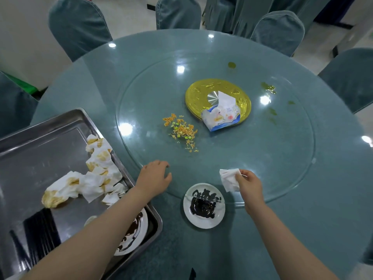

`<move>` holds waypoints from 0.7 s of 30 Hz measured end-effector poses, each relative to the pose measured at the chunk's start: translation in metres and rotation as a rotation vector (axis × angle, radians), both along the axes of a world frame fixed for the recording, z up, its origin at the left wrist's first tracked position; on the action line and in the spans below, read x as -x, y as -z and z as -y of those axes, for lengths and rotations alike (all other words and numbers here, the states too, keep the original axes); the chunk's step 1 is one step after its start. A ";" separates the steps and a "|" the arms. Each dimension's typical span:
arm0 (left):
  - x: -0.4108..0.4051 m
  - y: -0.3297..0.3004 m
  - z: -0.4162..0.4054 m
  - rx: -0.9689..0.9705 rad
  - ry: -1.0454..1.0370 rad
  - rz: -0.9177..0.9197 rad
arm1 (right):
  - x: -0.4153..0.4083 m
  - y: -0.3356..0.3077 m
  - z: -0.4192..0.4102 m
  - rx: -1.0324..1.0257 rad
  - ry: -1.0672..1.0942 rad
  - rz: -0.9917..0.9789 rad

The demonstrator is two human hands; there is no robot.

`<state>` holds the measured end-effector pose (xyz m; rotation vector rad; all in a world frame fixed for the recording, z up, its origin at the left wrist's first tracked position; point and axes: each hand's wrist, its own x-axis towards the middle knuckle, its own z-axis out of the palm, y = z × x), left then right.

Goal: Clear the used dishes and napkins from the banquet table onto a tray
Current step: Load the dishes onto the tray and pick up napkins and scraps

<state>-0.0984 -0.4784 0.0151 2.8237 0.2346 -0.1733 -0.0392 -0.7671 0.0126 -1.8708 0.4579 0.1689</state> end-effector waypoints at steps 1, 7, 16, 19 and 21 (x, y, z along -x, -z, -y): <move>-0.003 0.001 -0.005 0.002 -0.022 -0.005 | -0.002 0.000 0.000 -0.006 -0.002 0.001; -0.019 0.010 -0.027 -0.083 -0.081 -0.253 | -0.011 0.001 0.002 0.018 -0.025 0.004; -0.042 0.007 -0.043 -0.041 -0.151 -0.387 | -0.068 -0.008 -0.005 0.163 -0.092 0.082; -0.039 0.013 -0.030 -0.027 -0.146 -0.406 | -0.091 -0.010 -0.013 0.218 -0.123 0.085; -0.036 0.016 -0.025 -0.022 -0.144 -0.392 | -0.104 -0.011 -0.019 0.233 -0.149 0.092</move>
